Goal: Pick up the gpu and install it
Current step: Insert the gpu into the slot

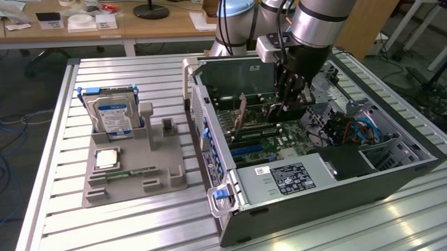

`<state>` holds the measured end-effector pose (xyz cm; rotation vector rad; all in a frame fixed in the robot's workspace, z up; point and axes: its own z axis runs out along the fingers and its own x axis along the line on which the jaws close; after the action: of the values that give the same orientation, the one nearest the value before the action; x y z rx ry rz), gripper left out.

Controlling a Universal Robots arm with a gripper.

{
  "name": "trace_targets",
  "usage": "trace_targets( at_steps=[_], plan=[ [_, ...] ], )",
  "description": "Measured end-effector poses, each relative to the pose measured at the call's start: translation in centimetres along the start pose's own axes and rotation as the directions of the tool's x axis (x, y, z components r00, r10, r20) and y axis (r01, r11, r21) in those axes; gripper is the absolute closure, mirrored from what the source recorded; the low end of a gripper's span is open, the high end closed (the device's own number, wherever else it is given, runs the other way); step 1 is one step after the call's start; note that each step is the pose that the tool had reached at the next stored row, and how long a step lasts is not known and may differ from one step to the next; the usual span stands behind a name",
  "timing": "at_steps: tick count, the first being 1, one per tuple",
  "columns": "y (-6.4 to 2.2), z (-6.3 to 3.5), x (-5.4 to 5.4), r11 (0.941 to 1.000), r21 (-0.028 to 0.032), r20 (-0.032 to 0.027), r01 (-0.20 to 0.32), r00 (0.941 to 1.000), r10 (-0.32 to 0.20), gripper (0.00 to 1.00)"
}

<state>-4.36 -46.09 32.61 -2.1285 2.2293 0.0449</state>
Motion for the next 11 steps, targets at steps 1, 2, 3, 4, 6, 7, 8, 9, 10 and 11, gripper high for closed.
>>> trace_targets(
  at_steps=[1,2,3,4,6,7,8,9,10,11],
  plan=[
    [0.0,0.0,0.0,1.0,0.0,0.0,0.0,1.0,0.0,0.73],
    [0.0,0.0,0.0,1.0,0.0001,0.0,0.0,1.0,0.0,0.73],
    [0.0,0.0,0.0,1.0,0.0,0.0,0.0,1.0,0.0,0.73],
    [0.0,0.0,0.0,1.0,0.0,0.0,0.0,1.0,0.0,0.73],
    [0.0,0.0,0.0,1.0,0.0,0.0,0.0,1.0,0.0,0.73],
    [0.0,0.0,0.0,1.0,0.0,0.0,0.0,1.0,0.0,0.73],
    [0.04,0.0,0.0,1.0,0.0001,0.0,0.0,1.0,0.0,0.73],
    [0.15,0.01,0.01,1.0,0.0001,0.0002,0.0,1.0,0.0,0.73],
    [0.26,0.0,0.01,1.0,0.0001,0.0,0.0,1.0,0.0,0.73],
    [0.36,0.0,0.02,1.0,0.0,0.0,0.0,1.0,0.0,0.73]
  ],
)
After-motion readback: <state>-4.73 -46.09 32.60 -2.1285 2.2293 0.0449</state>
